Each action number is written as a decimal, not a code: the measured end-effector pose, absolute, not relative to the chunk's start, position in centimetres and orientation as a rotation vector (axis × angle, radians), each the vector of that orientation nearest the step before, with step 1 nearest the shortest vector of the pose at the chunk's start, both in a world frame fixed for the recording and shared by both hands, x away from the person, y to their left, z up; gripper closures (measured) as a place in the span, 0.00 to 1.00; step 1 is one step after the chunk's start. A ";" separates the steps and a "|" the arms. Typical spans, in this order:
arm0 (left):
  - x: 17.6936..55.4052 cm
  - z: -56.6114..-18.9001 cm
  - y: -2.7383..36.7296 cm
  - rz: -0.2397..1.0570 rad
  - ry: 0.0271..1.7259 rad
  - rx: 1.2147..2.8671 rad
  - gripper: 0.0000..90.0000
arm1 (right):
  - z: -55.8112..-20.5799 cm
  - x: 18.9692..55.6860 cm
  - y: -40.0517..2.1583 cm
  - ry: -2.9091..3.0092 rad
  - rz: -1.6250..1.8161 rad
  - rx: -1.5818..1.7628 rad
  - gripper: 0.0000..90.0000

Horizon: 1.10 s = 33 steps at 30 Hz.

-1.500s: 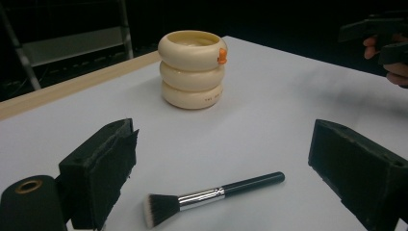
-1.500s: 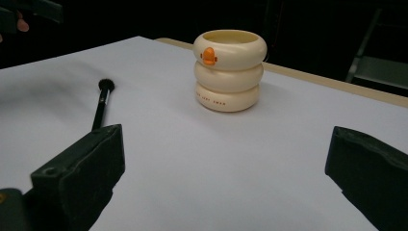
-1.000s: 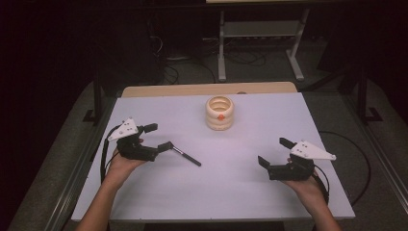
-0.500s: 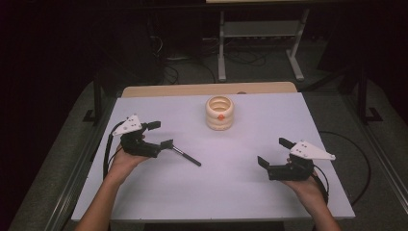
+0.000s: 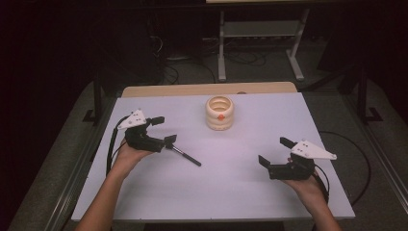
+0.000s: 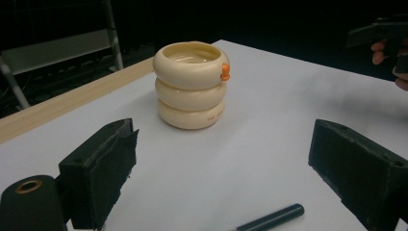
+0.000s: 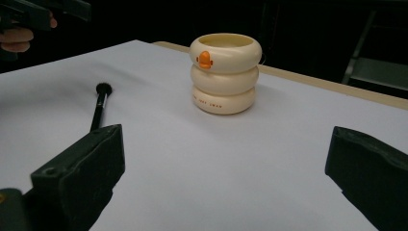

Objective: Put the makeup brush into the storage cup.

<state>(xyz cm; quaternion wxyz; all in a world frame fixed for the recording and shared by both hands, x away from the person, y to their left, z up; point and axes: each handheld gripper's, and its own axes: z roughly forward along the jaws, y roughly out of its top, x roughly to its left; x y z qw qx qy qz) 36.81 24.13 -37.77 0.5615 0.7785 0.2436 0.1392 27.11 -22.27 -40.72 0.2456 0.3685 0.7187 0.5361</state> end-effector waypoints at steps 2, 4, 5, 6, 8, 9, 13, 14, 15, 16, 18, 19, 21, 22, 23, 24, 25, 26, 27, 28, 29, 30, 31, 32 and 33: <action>37.1 -37.7 23.9 0.326 0.569 1.836 0.10 | -40.7 27.1 -22.3 1.958 1.463 1.002 0.00; 37.2 -37.6 23.7 0.325 0.564 1.840 0.10 | -40.7 27.1 -22.3 1.955 1.467 1.007 0.00; 37.4 -37.5 23.6 0.321 0.558 1.846 0.10 | -40.7 27.1 -22.3 1.956 1.467 1.016 0.00; 37.5 -37.4 23.5 0.323 0.554 1.850 0.10 | -40.7 27.1 -22.3 1.956 1.468 1.019 0.00; 37.5 -37.4 23.4 0.324 0.552 1.849 0.10 | -40.7 27.1 -22.3 1.954 1.469 1.024 0.00; 37.7 -37.4 23.3 0.321 0.548 1.856 0.10 | -40.7 27.1 -22.3 1.953 1.468 1.020 0.00; 37.9 -37.5 23.2 0.314 0.547 1.874 0.10 | -40.7 27.1 -22.3 1.955 1.464 1.018 0.00; 37.9 -37.5 23.2 0.314 0.547 1.874 0.10 | -40.7 27.1 -22.3 1.955 1.464 1.018 0.00; 37.9 -37.5 23.1 0.313 0.546 1.875 0.10 | -40.7 27.1 -22.3 1.954 1.464 1.020 0.00; 38.0 -37.6 23.1 0.308 0.550 1.879 0.10 | -40.7 27.1 -22.3 1.953 1.464 1.019 0.00; 38.2 -37.5 23.0 0.307 0.546 1.894 0.10 | -40.7 27.1 -22.4 1.954 1.463 1.018 0.00; 38.4 -37.5 22.9 0.306 0.543 1.911 0.10 | -40.7 27.1 -22.4 1.955 1.463 1.018 0.00; 38.5 -37.4 22.8 0.300 0.547 1.923 0.10 | -40.7 27.1 -22.4 1.955 1.463 1.018 0.00; 38.5 -37.4 22.8 0.300 0.547 1.923 0.10 | -40.7 27.1 -22.4 1.955 1.463 1.018 0.00; 38.6 -37.4 22.8 0.303 0.539 1.933 0.10 | -40.7 27.1 -22.4 1.954 1.462 1.017 0.00; 38.6 -37.4 22.8 0.303 0.539 1.933 0.10 | -40.7 27.1 -22.4 1.954 1.462 1.017 0.00; 38.8 -37.4 22.7 0.294 0.544 1.941 0.11 | -40.7 27.1 -22.4 1.955 1.462 1.017 0.00; 38.8 -37.4 22.7 0.293 0.542 1.946 0.11 | -40.7 27.1 -22.4 1.955 1.461 1.017 0.00; 38.8 -37.5 22.6 0.290 0.545 1.950 0.11 | -40.7 27.1 -22.4 1.955 1.461 1.017 0.00; 38.8 -37.5 22.6 0.290 0.545 1.950 0.11 | -40.7 27.1 -22.4 1.955 1.461 1.017 0.00; 39.0 -37.5 22.5 0.281 0.536 1.982 0.11 | -40.6 27.1 -22.4 1.955 1.463 1.022 0.00; 39.0 -37.6 22.4 0.274 0.536 1.991 0.11 | -40.7 27.1 -22.5 1.951 1.461 1.011 0.00; 39.0 -37.6 22.4 0.274 0.536 1.991 0.11 | -40.7 27.1 -22.5 1.951 1.461 1.011 0.00; 39.2 -37.6 22.3 0.273 0.526 2.010 0.11 | -40.7 27.1 -22.5 1.952 1.462 1.018 0.00; 39.2 -37.6 22.3 0.273 0.526 2.010 0.11 | -40.7 27.1 -22.5 1.953 1.462 1.017 0.00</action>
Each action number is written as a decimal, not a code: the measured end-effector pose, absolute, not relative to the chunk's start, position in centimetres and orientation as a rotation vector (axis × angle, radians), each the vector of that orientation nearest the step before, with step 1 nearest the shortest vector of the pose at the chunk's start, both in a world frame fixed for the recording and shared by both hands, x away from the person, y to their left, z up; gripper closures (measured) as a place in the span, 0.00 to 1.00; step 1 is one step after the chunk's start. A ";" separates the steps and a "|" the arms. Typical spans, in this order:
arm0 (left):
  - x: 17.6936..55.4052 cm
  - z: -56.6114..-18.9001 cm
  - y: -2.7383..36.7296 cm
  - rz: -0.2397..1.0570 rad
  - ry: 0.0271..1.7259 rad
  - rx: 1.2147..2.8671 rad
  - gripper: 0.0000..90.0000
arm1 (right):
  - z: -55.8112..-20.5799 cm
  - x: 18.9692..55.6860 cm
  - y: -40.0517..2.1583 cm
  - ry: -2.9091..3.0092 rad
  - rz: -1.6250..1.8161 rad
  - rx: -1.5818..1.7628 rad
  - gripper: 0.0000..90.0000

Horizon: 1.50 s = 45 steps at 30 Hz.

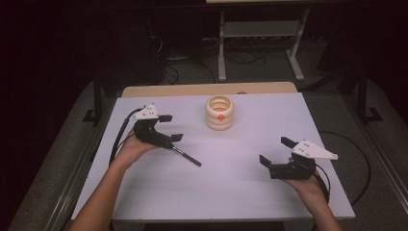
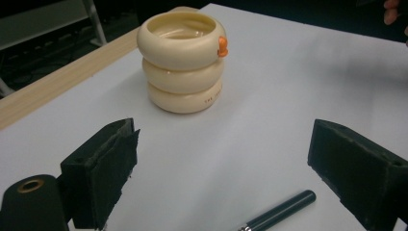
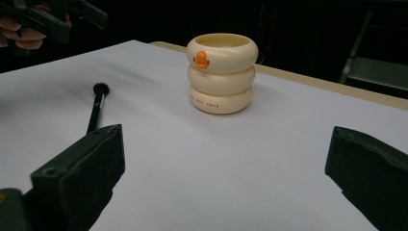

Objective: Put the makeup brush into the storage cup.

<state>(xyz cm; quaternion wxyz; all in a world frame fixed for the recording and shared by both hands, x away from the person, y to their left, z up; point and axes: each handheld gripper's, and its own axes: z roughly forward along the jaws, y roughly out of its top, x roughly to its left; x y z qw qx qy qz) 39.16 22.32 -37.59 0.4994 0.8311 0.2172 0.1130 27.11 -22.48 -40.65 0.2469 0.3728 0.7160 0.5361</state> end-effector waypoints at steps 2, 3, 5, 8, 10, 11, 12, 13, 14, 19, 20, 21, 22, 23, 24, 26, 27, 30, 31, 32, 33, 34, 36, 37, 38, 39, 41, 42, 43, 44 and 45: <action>39.3 -37.6 22.2 0.266 0.531 2.029 0.13 | -40.7 27.1 -22.5 1.953 1.462 1.017 0.00; 39.3 -37.7 22.1 0.267 0.533 2.032 0.16 | -40.7 27.1 -22.5 1.954 1.460 1.016 0.00; 39.4 -37.6 22.1 0.265 0.529 2.051 0.15 | -40.7 27.1 -22.5 1.955 1.461 1.017 0.00; 39.5 -37.7 21.9 0.251 0.532 2.063 0.15 | -40.7 27.1 -22.4 1.956 1.462 1.016 0.00; 39.6 -37.8 21.8 0.247 0.526 2.083 0.15 | -40.7 27.1 -22.5 1.956 1.461 1.017 0.00; 39.7 -37.8 21.8 0.239 0.524 2.100 0.15 | -40.7 27.1 -22.5 1.956 1.461 1.017 0.00; 39.7 -37.9 21.8 0.235 0.525 2.104 0.15 | -40.7 27.1 -22.5 1.955 1.461 1.017 0.00; 39.7 -37.9 21.8 0.235 0.525 2.104 0.15 | -40.7 27.1 -22.5 1.954 1.463 1.017 0.00; 39.7 -37.9 21.7 0.232 0.530 2.107 0.15 | -40.7 27.1 -22.5 1.955 1.462 1.016 0.00; 39.8 -37.9 21.5 0.215 0.521 2.147 0.15 | -40.7 27.1 -22.5 1.956 1.466 1.015 0.00; 39.8 -38.0 21.4 0.209 0.522 2.156 0.16 | -40.7 27.1 -22.5 1.954 1.467 1.007 0.00; 39.9 -38.0 21.3 0.210 0.510 2.172 0.15 | -40.7 27.1 -22.5 1.954 1.467 1.006 0.00; 39.9 -38.1 21.2 0.201 0.509 2.191 0.16 | -40.7 27.1 -22.5 1.956 1.466 1.014 0.00; 39.9 -38.1 21.2 0.201 0.509 2.191 0.15 | -40.7 27.1 -22.5 1.956 1.468 1.016 0.00; 39.9 -38.1 21.1 0.197 0.500 2.214 0.15 | -40.7 27.1 -22.5 1.957 1.468 1.015 0.00; 40.0 -38.1 21.0 0.191 0.493 2.225 0.15 | -40.7 27.1 -22.5 1.957 1.472 1.016 0.00; 40.0 -38.1 21.0 0.191 0.493 2.225 0.16 | -40.7 27.1 -22.5 1.957 1.472 1.016 0.00; 40.0 -38.2 20.7 0.176 0.487 2.256 0.16 | -40.7 27.1 -22.5 1.957 1.474 1.018 0.00; 40.0 -38.2 20.7 0.176 0.487 2.256 0.16 | -40.7 27.1 -22.5 1.957 1.474 1.018 0.00; 40.1 -38.3 20.6 0.171 0.473 2.279 0.16 | -40.7 27.1 -22.5 1.956 1.473 1.016 0.00; 40.1 -38.4 20.4 0.163 0.478 2.273 0.16 | -40.7 27.1 -22.5 1.956 1.473 1.015 0.00; 40.1 -38.4 20.3 0.156 0.482 2.278 0.16 | -40.7 27.1 -22.5 1.956 1.472 1.015 0.00; 40.2 -38.5 20.2 0.152 0.467 2.302 0.16 | -40.7 27.1 -22.5 1.955 1.473 1.015 0.00; 40.2 -38.6 20.1 0.146 0.465 2.314 0.16 | -40.7 27.1 -22.5 1.956 1.473 1.015 0.00; 40.2 -38.6 20.0 0.150 0.455 2.326 0.16 | -40.7 27.1 -22.5 1.955 1.473 1.015 0.00; 40.2 -38.6 20.0 0.150 0.455 2.326 0.16 | -40.7 27.1 -22.5 1.955 1.473 1.015 0.00; 40.3 -38.6 19.9 0.149 0.445 2.341 0.16 | -40.7 27.1 -22.5 1.955 1.473 1.016 0.00; 40.2 -38.7 19.8 0.139 0.453 2.342 0.16 | -40.7 27.1 -22.5 1.956 1.472 1.016 0.00; 40.3 -38.7 19.8 0.138 0.451 2.348 0.16 | -40.7 27.1 -22.5 1.956 1.472 1.015 0.00; 40.3 -38.8 19.7 0.132 0.447 2.357 0.16 | -40.7 27.1 -22.5 1.956 1.473 1.016 0.00; 40.3 -38.8 19.7 0.132 0.447 2.357 0.16 | -40.7 27.1 -22.5 1.957 1.472 1.015 0.00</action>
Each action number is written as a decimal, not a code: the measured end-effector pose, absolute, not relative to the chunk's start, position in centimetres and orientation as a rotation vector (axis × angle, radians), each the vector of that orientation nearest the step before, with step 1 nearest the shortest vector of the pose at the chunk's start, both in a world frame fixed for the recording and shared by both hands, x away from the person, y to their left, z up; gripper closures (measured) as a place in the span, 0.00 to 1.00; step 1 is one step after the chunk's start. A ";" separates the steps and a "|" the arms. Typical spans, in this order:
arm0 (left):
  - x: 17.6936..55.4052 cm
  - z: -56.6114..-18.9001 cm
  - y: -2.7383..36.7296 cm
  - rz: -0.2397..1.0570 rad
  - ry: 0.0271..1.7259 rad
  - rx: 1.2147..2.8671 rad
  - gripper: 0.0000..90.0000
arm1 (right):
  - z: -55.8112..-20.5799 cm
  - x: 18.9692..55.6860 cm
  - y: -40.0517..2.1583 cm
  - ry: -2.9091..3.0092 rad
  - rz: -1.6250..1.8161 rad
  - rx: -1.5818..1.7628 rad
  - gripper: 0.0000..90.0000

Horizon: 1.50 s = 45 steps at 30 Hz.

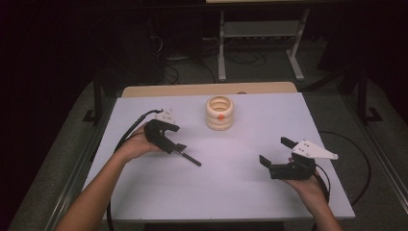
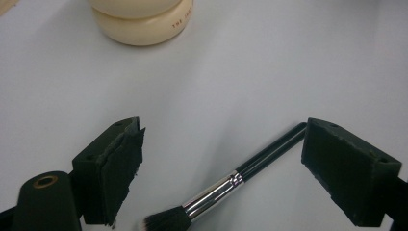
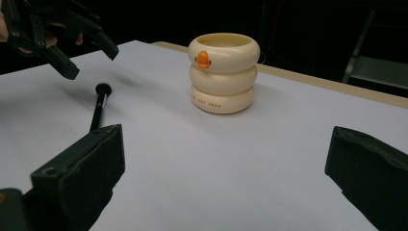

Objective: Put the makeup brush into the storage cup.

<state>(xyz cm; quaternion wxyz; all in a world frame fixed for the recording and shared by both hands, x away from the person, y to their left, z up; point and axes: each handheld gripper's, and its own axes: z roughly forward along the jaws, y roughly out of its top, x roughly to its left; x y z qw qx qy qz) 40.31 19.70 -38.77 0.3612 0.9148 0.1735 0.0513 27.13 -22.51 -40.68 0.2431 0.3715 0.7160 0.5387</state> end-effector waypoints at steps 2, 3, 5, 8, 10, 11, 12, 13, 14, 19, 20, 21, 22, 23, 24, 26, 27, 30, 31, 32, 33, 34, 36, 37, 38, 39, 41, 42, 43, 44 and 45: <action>40.4 -38.8 19.7 0.125 0.443 2.370 0.16 | -40.7 27.1 -22.5 1.956 1.472 1.016 0.00; 40.4 -38.9 19.6 0.122 0.441 2.379 0.16 | -40.7 27.1 -22.5 1.955 1.473 1.018 0.00; 40.4 -39.0 19.6 0.115 0.443 2.380 0.16 | -40.7 27.1 -22.5 1.954 1.473 1.019 0.00; 40.4 -39.1 19.6 0.111 0.438 2.386 0.16 | -40.7 27.1 -22.5 1.955 1.472 1.018 0.00; 40.4 -39.1 19.5 0.107 0.433 2.396 0.16 | -40.7 27.1 -22.5 1.957 1.472 1.019 0.00; 40.5 -39.2 19.5 0.106 0.430 2.400 0.16 | -40.7 27.1 -22.5 1.956 1.473 1.019 0.00; 40.5 -39.3 19.5 0.100 0.432 2.403 0.16 | -40.7 27.1 -22.5 1.956 1.473 1.019 0.00; 40.5 -39.4 19.5 0.095 0.430 2.413 0.16 | -40.7 27.2 -22.5 1.957 1.473 1.014 0.00; 40.5 -39.4 19.5 0.091 0.425 2.421 0.16 | -40.8 27.2 -22.5 1.958 1.474 1.015 0.00; 40.4 -39.6 19.4 0.084 0.419 2.443 0.16 | -40.8 27.1 -22.5 1.960 1.473 1.015 0.00; 40.4 -39.6 19.4 0.084 0.419 2.443 0.16 | -40.8 27.1 -22.5 1.960 1.473 1.015 0.00; 40.4 -39.7 19.4 0.075 0.413 2.451 0.16 | -40.8 27.1 -22.5 1.959 1.474 1.016 0.00; 40.4 -39.7 19.4 0.075 0.413 2.451 0.16 | -40.8 27.1 -22.5 1.959 1.474 1.016 0.00; 40.4 -39.8 19.4 0.074 0.414 2.451 0.16 | -40.8 27.1 -22.5 1.960 1.474 1.016 0.00; 40.5 -39.8 19.4 0.074 0.411 2.457 0.16 | -40.8 27.1 -22.5 1.960 1.474 1.016 0.00; 40.5 -39.8 19.3 0.068 0.402 2.474 0.16 | -40.8 27.1 -22.5 1.962 1.473 1.015 0.00; 40.6 -39.9 19.3 0.063 0.400 2.477 0.16 | -40.8 27.2 -22.5 1.961 1.473 1.015 0.00; 40.6 -40.0 19.3 0.054 0.401 2.483 0.16 | -40.8 27.1 -22.5 1.962 1.473 1.016 0.00; 40.6 -40.1 19.3 0.051 0.399 2.484 0.16 | -40.8 27.1 -22.5 1.962 1.474 1.015 0.00; 40.6 -40.1 19.2 0.048 0.398 2.489 0.17 | -40.8 27.1 -22.5 1.967 1.472 1.021 0.00; 40.7 -40.2 19.2 0.050 0.396 2.491 0.17 | -40.8 27.1 -22.5 1.967 1.472 1.021 0.00; 40.7 -40.2 19.2 0.048 0.389 2.495 0.17 | -40.8 27.1 -22.4 1.966 1.473 1.021 0.00; 40.8 -40.3 19.1 0.038 0.388 2.496 0.18 | -40.8 27.1 -22.5 1.967 1.472 1.022 0.00; 40.8 -40.4 19.1 0.036 0.385 2.499 0.18 | -40.8 27.1 -22.4 1.967 1.472 1.022 0.00; 40.9 -40.4 19.1 0.037 0.381 2.505 0.18 | -40.8 27.1 -22.4 1.967 1.472 1.022 0.00; 40.9 -40.5 19.0 0.035 0.380 2.507 0.18 | -40.8 27.1 -22.4 1.967 1.469 1.020 0.00; 40.9 -40.6 19.0 0.031 0.370 2.520 0.18 | -40.8 27.1 -22.4 1.967 1.469 1.020 0.00; 41.0 -40.6 19.0 0.034 0.364 2.523 0.18 | -40.8 27.1 -22.4 1.966 1.470 1.020 0.00; 41.0 -40.6 18.9 0.034 0.358 2.530 0.20 | -40.8 27.1 -22.4 1.966 1.470 1.020 0.00; 40.9 -40.6 18.9 0.029 0.361 2.533 0.20 | -40.8 27.1 -22.4 1.967 1.470 1.021 0.00; 41.0 -40.7 18.9 0.030 0.356 2.538 0.21 | -40.8 27.1 -22.4 1.967 1.470 1.020 0.00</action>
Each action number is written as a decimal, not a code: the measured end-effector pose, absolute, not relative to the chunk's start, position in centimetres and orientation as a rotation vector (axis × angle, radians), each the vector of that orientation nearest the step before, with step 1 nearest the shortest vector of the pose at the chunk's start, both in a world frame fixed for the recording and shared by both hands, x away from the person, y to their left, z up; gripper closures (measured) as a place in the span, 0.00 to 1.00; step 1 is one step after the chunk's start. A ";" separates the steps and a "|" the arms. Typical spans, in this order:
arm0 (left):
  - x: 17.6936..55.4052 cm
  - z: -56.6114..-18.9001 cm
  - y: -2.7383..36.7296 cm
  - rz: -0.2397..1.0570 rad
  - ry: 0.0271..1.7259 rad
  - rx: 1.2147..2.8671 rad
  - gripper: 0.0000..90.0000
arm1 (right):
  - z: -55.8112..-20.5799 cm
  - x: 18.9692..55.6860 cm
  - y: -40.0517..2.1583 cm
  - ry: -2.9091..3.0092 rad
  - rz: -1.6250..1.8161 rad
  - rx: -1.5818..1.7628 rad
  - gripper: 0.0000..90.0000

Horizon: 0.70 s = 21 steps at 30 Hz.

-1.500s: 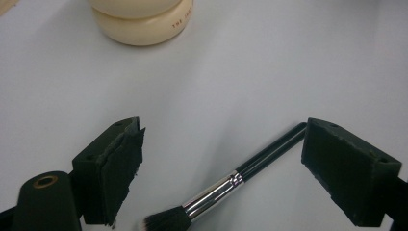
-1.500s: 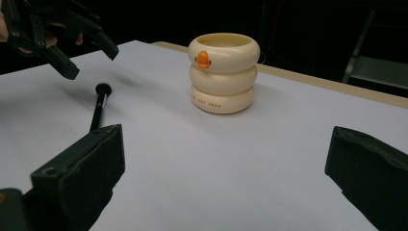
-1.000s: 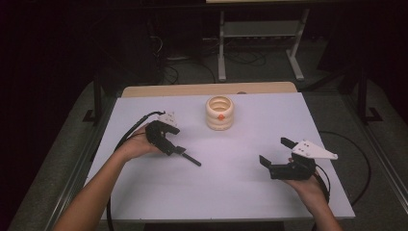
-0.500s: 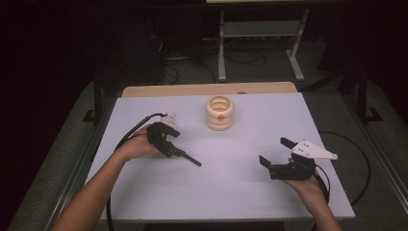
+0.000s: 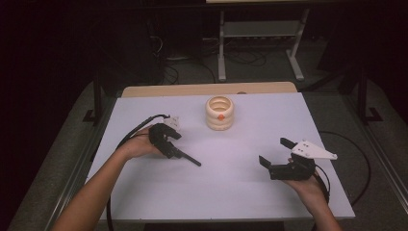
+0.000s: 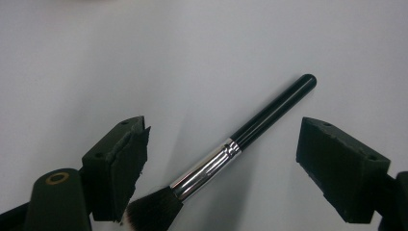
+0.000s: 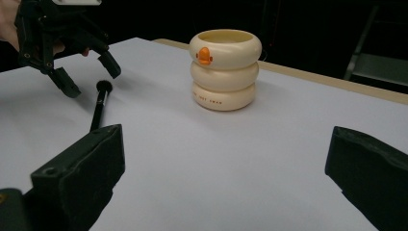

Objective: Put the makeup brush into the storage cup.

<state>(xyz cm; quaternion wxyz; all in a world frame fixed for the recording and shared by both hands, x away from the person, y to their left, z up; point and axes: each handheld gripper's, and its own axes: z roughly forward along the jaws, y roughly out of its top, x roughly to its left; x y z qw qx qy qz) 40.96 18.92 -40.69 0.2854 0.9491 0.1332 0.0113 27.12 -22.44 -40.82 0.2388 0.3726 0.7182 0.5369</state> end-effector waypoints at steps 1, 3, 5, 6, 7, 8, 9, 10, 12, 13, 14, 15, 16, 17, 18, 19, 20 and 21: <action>41.0 -40.7 18.9 0.030 0.356 2.538 0.21 | -40.8 27.1 -22.4 1.967 1.471 1.021 0.00; 41.0 -40.8 19.0 0.030 0.354 2.549 0.22 | -40.8 27.1 -22.4 1.968 1.470 1.020 0.00; 41.0 -40.8 19.0 0.028 0.351 2.553 0.24 | -40.8 27.1 -22.4 1.968 1.470 1.019 0.00; 41.0 -40.9 19.0 0.030 0.342 2.561 0.25 | -40.8 27.1 -22.4 1.967 1.470 1.019 0.00; 41.0 -40.9 19.0 0.030 0.342 2.561 0.26 | -40.8 27.1 -22.4 1.966 1.471 1.020 0.00; 41.1 -40.9 19.1 0.038 0.319 2.576 0.26 | -40.8 27.1 -22.5 1.966 1.472 1.020 0.00; 41.1 -40.9 19.1 0.038 0.319 2.576 0.26 | -40.8 27.1 -22.5 1.966 1.472 1.020 0.00; 41.0 -40.9 19.0 0.028 0.332 2.573 0.27 | -40.8 27.1 -22.5 1.967 1.472 1.020 0.00; 41.0 -41.0 19.0 0.034 0.316 2.580 0.29 | -40.8 27.1 -22.4 1.968 1.471 1.020 0.00; 41.1 -41.0 19.0 0.034 0.309 2.587 0.30 | -40.8 27.1 -22.4 1.968 1.472 1.020 0.00; 41.1 -41.0 19.0 0.034 0.309 2.587 0.31 | -40.8 27.1 -22.4 1.968 1.473 1.021 0.00; 41.0 -41.1 19.0 0.030 0.314 2.586 0.32 | -40.8 27.2 -22.4 1.968 1.472 1.019 0.00; 41.0 -41.1 19.0 0.030 0.314 2.586 0.33 | -40.8 27.2 -22.4 1.968 1.472 1.020 0.00; 41.1 -41.1 19.0 0.025 0.311 2.591 0.34 | -40.9 27.2 -22.4 1.968 1.471 1.020 0.00; 41.1 -41.2 19.0 0.023 0.305 2.597 0.35 | -40.9 27.2 -22.4 1.969 1.470 1.019 0.00; 41.1 -41.2 19.0 0.024 0.302 2.599 0.36 | -40.9 27.2 -22.4 1.969 1.469 1.019 0.00; 41.1 -41.2 19.0 0.024 0.302 2.599 0.38 | -40.9 27.2 -22.4 1.969 1.470 1.020 0.00; 41.1 -41.3 18.9 0.021 0.296 2.609 0.39 | -40.9 27.2 -22.4 1.968 1.471 1.019 0.00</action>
